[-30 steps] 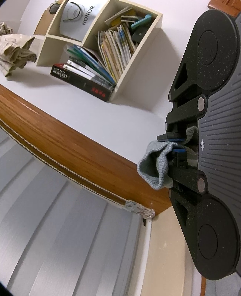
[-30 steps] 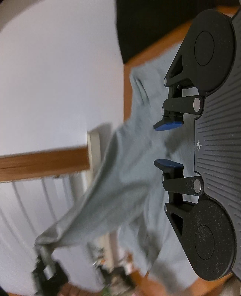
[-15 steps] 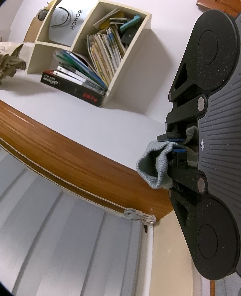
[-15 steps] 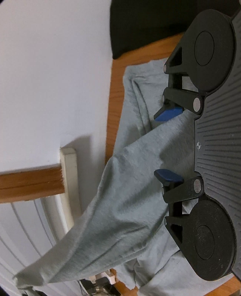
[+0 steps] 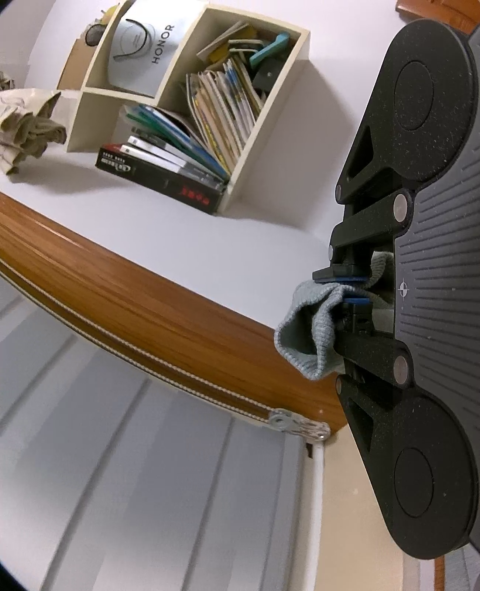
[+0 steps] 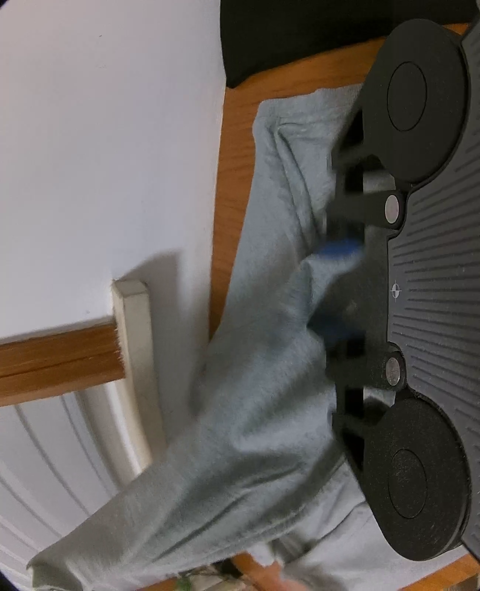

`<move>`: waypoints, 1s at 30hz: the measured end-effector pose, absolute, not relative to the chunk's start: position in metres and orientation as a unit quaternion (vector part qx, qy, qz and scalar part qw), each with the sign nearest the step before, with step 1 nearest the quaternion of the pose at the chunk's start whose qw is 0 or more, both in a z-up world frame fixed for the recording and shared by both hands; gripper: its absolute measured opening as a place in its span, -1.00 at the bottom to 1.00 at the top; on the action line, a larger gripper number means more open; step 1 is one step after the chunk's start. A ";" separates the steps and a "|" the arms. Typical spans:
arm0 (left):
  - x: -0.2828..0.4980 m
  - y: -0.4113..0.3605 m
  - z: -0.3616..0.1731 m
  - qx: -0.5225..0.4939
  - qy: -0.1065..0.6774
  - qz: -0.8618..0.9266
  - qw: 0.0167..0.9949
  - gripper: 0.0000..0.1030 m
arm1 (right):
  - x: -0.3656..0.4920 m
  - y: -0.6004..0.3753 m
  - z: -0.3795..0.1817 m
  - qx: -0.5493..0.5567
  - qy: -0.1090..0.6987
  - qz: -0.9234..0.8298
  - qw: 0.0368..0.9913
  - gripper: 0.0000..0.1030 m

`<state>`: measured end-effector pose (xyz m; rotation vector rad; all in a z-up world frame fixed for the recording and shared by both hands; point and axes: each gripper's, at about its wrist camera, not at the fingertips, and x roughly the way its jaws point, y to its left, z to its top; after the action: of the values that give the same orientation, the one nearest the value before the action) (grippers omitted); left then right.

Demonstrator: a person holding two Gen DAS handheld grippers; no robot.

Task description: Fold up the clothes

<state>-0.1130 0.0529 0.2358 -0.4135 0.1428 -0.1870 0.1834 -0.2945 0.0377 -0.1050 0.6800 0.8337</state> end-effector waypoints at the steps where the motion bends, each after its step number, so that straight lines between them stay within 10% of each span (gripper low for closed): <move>1: -0.113 0.052 0.237 -0.203 0.070 -0.091 0.973 -0.85 | 0.182 -0.297 0.040 -0.052 0.316 0.393 0.862 -0.90; 17: -0.119 0.032 0.231 -0.187 0.067 -0.127 0.972 -0.85 | 0.101 -0.387 0.077 -0.046 0.198 0.302 0.931 -0.91; 30: -0.137 0.052 0.242 -0.173 0.047 -0.087 0.980 -0.85 | 0.084 -0.396 0.050 -0.034 0.241 0.340 0.908 -0.25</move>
<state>-0.1368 0.0516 0.2416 -0.3486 0.0947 -0.1750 0.0842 -0.3961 0.0504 -0.0693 0.4981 0.7018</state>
